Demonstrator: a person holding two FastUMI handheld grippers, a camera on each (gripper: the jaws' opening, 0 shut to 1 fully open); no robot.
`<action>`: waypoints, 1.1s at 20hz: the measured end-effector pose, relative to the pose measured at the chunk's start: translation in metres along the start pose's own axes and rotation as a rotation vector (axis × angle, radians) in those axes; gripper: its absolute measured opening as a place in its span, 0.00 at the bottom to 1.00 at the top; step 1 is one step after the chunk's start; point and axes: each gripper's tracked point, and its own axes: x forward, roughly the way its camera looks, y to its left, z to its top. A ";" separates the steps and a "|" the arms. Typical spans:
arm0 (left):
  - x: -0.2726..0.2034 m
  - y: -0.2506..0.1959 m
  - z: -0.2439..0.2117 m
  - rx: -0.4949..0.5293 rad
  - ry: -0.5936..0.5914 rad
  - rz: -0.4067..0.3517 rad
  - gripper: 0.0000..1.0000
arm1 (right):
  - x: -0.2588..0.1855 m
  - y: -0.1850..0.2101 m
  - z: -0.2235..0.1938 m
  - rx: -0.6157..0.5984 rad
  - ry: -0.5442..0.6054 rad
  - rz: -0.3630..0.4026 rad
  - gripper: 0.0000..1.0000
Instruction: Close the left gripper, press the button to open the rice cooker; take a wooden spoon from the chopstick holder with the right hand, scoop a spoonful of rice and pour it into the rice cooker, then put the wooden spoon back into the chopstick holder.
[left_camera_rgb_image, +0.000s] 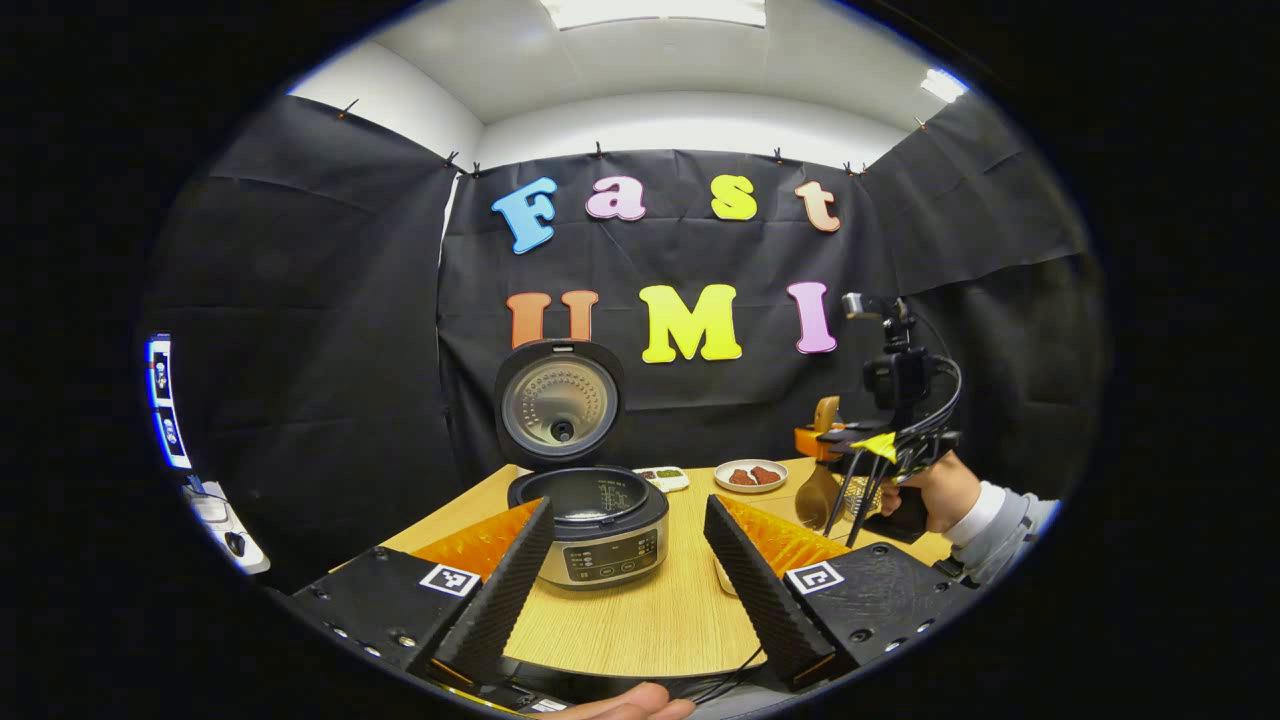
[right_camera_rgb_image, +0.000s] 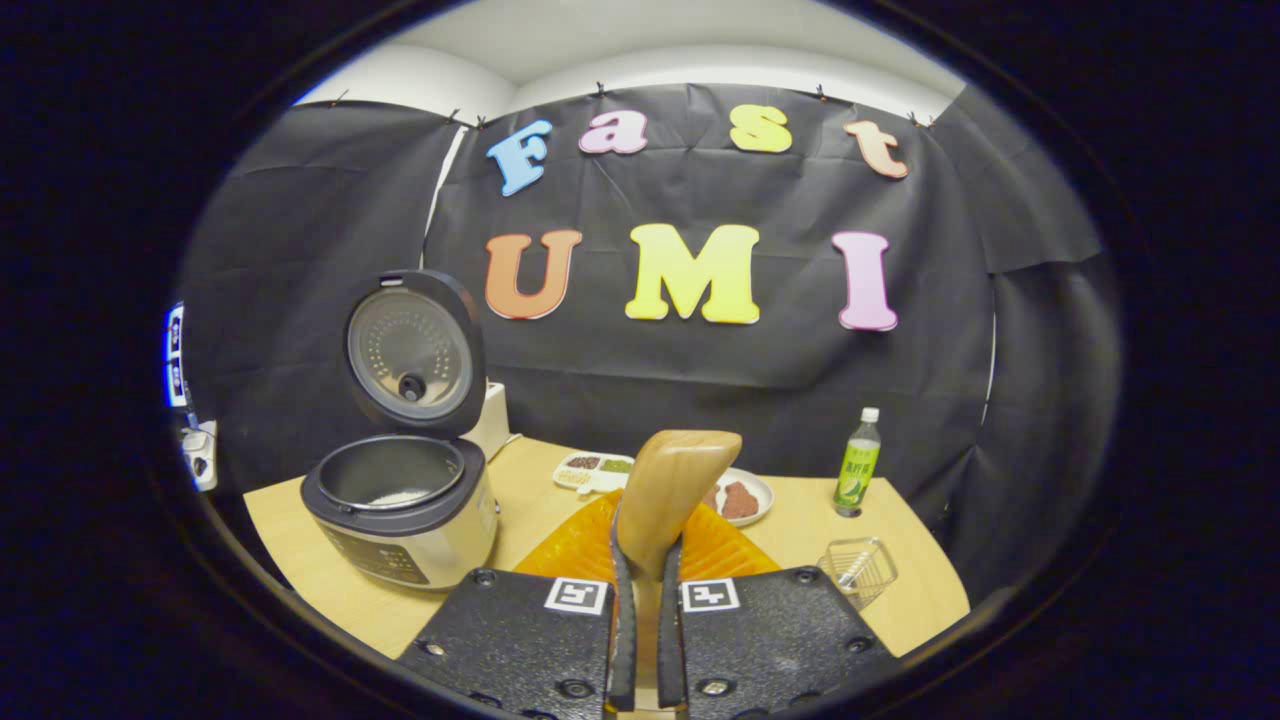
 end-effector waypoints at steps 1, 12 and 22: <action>-0.001 0.002 -0.002 -0.003 0.003 0.000 0.96 | 0.004 0.001 -0.014 0.001 0.021 -0.007 0.14; -0.003 0.005 -0.009 -0.039 0.009 0.004 0.96 | -0.007 -0.008 -0.083 -0.011 0.132 -0.087 0.13; -0.008 0.009 0.000 -0.037 -0.024 0.008 0.96 | -0.006 0.026 -0.088 0.447 0.230 0.121 0.14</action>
